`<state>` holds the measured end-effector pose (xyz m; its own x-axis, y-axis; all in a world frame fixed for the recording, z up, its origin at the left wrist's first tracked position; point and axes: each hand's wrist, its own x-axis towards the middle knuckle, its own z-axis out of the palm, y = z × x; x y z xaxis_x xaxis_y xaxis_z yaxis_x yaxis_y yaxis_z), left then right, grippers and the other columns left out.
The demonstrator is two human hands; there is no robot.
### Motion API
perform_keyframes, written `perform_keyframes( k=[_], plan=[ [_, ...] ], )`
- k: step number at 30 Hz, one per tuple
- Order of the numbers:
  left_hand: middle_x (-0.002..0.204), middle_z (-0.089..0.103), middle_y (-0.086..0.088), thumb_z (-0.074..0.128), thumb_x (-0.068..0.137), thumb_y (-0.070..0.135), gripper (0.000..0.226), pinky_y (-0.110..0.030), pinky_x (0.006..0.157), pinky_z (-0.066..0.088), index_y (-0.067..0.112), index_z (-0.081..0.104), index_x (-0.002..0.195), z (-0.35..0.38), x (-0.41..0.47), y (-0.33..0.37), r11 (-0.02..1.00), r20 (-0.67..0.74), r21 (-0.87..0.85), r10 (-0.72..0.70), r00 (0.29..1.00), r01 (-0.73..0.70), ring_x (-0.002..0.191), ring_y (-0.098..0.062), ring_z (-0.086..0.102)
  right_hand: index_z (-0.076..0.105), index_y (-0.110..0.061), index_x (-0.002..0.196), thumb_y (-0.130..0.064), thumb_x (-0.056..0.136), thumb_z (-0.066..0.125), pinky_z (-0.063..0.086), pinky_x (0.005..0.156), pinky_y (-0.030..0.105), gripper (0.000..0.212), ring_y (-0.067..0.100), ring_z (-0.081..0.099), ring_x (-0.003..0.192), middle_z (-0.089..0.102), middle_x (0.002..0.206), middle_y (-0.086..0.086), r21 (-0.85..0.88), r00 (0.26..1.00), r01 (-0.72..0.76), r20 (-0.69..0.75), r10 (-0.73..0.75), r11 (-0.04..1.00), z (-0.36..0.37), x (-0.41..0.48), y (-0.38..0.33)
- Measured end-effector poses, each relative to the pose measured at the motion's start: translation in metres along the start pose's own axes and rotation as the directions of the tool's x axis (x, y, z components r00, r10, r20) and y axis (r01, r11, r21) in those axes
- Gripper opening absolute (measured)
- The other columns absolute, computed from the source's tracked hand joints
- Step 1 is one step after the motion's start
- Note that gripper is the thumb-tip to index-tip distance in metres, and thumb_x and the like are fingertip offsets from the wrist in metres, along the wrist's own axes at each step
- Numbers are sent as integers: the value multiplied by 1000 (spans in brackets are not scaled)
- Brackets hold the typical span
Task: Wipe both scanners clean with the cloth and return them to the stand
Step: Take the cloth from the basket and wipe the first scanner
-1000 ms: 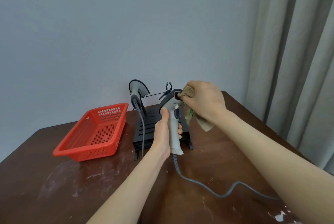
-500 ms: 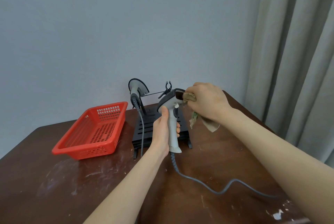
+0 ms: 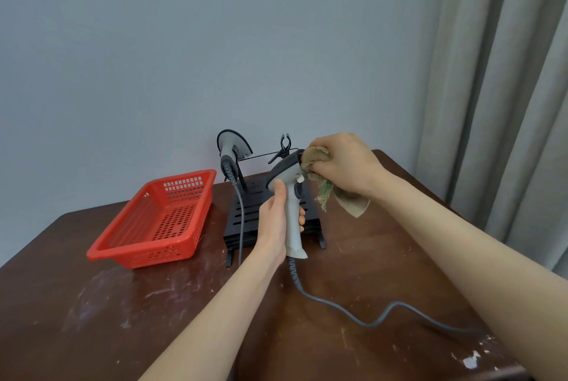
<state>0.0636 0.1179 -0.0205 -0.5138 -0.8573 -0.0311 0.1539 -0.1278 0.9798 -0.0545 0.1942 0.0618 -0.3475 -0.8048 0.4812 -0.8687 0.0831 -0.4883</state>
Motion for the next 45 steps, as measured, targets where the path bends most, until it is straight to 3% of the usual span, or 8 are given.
perform_keyframes(
  k=[8, 13, 18, 24, 32, 38, 42, 45],
  plan=[
    [56, 55, -6, 43, 92, 55, 55, -25, 45, 44, 2, 58, 89, 1, 0, -2, 1000, 11, -10, -14, 1000, 14, 45, -14, 50, 68, -17, 89, -15, 82, 50, 45, 65, 34, 19, 31, 60, 84, 68, 89, 6, -132, 996, -82, 19, 85, 988, 5, 2, 15],
    [56, 56, -5, 44, 91, 56, 56, -25, 45, 44, 2, 58, 90, 2, 1, 1, 1000, 10, -8, -8, 1000, 8, 45, -14, 51, 68, -19, 78, -9, 78, 62, 43, 62, 19, 12, 12, 58, 69, 66, 74, -3, 246, 999, -33, -3, 35, 969, -2, 1, -1],
    [56, 56, -6, 45, 91, 55, 55, -24, 43, 43, 2, 60, 89, -1, 1, 0, 996, 28, -53, -74, 997, 75, 44, -14, 50, 69, -31, 82, -17, 82, 50, 36, 64, 29, 23, 25, 57, 82, 62, 86, -1, -239, 992, -122, -1, 125, 963, -3, 0, 13],
    [57, 54, -3, 39, 90, 61, 61, -21, 40, 41, 5, 63, 95, -9, 2, -3, 966, 51, -197, -163, 985, 170, 42, -12, 47, 67, -30, 103, -8, 86, 48, 40, 69, 28, 34, 24, 58, 91, 64, 106, -2, -323, 958, -237, 77, 275, 916, -5, -4, 38],
    [57, 53, -2, 37, 90, 62, 62, -20, 40, 41, 6, 63, 96, -11, 3, -4, 961, 93, -221, -148, 985, 166, 42, -11, 47, 53, -19, 89, -21, 92, 48, 37, 69, 31, 6, 22, 54, 84, 57, 85, -1, 139, 945, -321, -17, 326, 937, 7, -1, 59],
    [57, 52, -2, 36, 90, 63, 63, -20, 39, 41, 6, 62, 96, -10, 3, -7, 959, 85, -221, -166, 983, 180, 41, -10, 47, 57, -11, 95, -8, 89, 53, 42, 58, 24, 8, 13, 54, 70, 58, 81, 3, 566, 747, -639, 294, 597, 520, 18, -17, 83],
    [58, 53, -2, 37, 89, 64, 64, -20, 41, 41, 7, 63, 95, -6, 3, -8, 958, 91, -204, -185, 978, 201, 42, -11, 47, 50, -12, 126, -33, 86, 62, 44, 86, 31, 47, 23, 54, 111, 55, 123, 6, 249, 737, -676, 222, 638, 694, 30, -25, 103],
    [58, 53, -2, 37, 89, 64, 63, -21, 41, 41, 7, 63, 95, -4, 4, -9, 959, 99, -197, -188, 977, 205, 42, -11, 47, 55, -26, 119, -40, 80, 62, 47, 88, 38, 42, 26, 53, 113, 53, 127, 4, -14, 816, -575, 59, 575, 818, 29, -27, 105]
  ],
)
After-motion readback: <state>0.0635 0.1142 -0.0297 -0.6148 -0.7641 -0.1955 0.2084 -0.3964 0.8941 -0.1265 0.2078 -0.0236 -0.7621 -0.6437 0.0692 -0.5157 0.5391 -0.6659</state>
